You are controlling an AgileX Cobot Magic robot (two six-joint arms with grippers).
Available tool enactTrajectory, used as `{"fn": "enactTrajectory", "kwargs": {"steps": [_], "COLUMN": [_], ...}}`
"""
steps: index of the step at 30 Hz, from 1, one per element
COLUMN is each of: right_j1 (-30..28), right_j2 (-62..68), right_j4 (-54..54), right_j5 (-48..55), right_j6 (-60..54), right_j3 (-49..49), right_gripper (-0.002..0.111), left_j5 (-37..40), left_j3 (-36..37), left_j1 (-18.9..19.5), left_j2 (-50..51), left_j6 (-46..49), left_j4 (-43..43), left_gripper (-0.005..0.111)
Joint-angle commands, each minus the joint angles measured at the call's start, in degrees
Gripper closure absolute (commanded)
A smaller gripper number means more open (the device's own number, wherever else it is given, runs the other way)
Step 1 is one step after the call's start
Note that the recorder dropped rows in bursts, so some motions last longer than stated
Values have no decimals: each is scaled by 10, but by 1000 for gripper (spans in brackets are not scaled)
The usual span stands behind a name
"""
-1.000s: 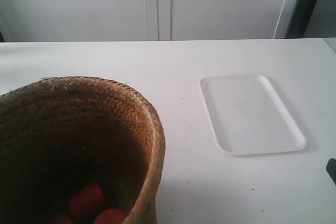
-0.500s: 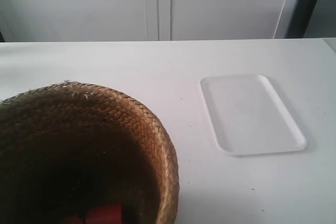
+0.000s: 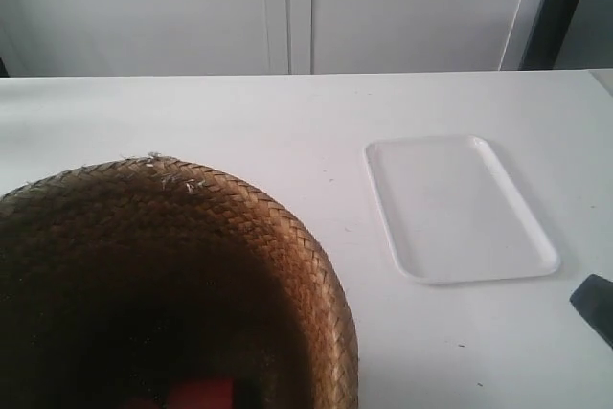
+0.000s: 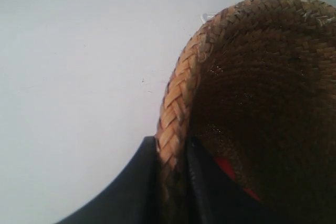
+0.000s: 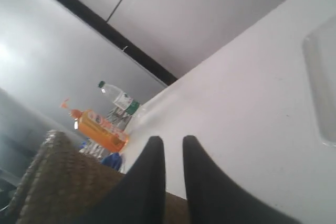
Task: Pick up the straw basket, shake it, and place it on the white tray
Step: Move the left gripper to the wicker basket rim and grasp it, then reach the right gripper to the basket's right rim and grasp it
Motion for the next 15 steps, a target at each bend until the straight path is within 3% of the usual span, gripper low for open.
{"fn": "enactTrajectory", "kwargs": {"steps": [1,15], "right_j1": [12,12], "right_j2": [-3,85], "right_j4": [48,56], "right_j5": [24,-55], "right_j6": [-74,-137], "right_j3": [-56,-118], "right_gripper": [96,96], "left_j5": [-3,-16], "left_j3": [4,4], "left_j1": [-3,-3], "left_j2": [3,3], "left_j6": [13,16], "left_j4": [-15,-15], "left_gripper": [107,107]}}
